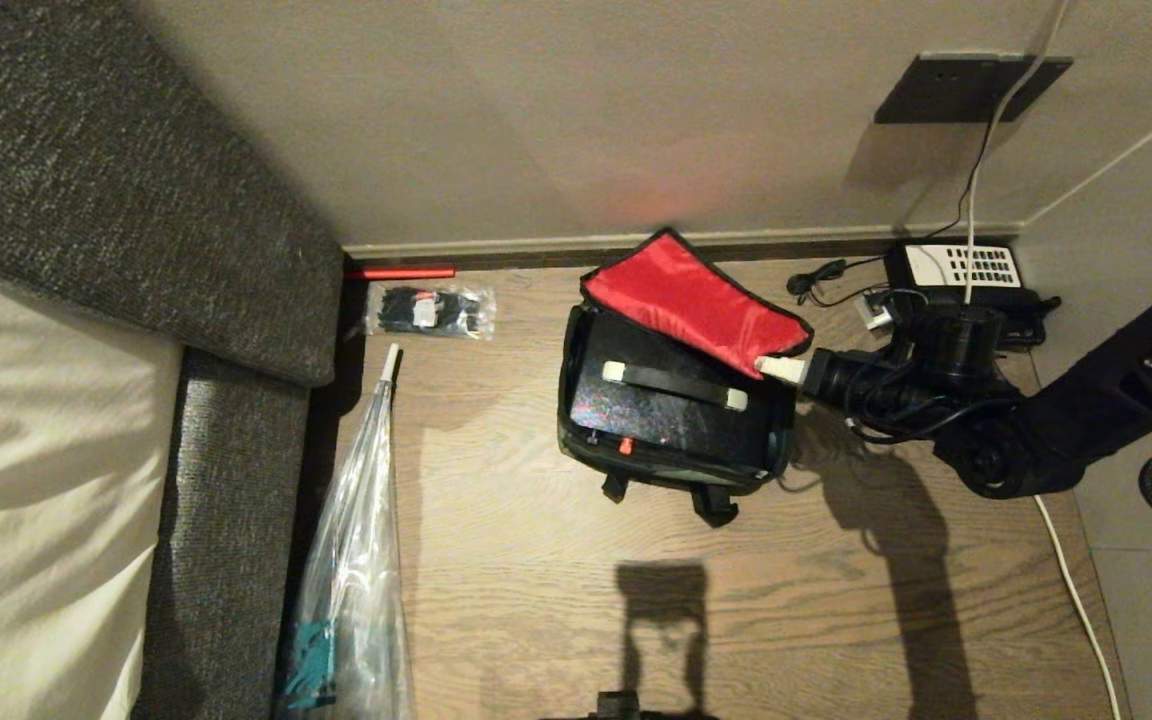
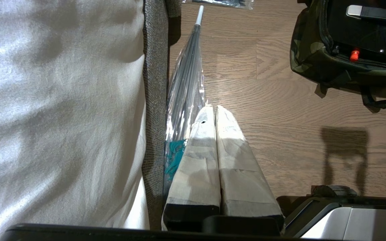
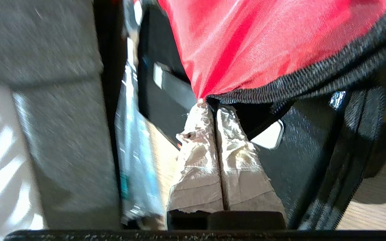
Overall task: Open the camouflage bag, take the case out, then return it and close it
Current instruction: Close the top of the storage box
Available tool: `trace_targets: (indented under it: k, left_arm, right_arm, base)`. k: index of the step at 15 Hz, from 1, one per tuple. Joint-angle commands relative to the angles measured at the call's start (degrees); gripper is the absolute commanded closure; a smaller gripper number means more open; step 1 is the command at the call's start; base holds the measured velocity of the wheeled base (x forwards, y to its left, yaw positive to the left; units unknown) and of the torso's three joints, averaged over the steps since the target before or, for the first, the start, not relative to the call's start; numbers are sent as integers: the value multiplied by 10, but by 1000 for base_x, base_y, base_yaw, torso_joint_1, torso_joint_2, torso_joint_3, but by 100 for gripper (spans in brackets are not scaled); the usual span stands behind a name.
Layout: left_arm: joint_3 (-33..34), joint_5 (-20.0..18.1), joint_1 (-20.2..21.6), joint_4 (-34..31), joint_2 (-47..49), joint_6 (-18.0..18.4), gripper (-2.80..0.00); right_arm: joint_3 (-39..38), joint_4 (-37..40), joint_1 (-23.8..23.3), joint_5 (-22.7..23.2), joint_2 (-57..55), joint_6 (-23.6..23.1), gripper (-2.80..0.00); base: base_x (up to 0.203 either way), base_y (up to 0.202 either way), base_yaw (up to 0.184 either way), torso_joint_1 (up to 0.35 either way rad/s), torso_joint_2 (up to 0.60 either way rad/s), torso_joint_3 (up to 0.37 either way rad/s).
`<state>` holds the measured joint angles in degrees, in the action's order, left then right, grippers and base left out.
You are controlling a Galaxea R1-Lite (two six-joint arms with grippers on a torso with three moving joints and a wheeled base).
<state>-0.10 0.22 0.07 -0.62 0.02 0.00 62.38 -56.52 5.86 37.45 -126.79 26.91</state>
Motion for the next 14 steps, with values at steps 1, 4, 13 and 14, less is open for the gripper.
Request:
trace_targets:
  k: [1, 4, 13, 14]
  left_arm:
    - [0, 0, 0, 0, -1, 0, 0]
    - [0, 0, 0, 0, -1, 0, 0]
    - [0, 0, 0, 0, -1, 0, 0]
    - [0, 0, 0, 0, -1, 0, 0]
  right_arm:
    - [-14, -1, 8, 1, -10, -43, 0]
    - [-31, -1, 15, 2, -18, -101, 0]
    - [-61, -18, 32, 3, -47, -202, -280]
    - [-66, -18, 33, 3, -49, -218, -280]
  base:
    - [0, 0, 0, 0, 0, 0]
    - [0, 0, 0, 0, 0, 0]
    - [0, 0, 0, 0, 0, 0]
    - [0, 0, 0, 0, 0, 0]
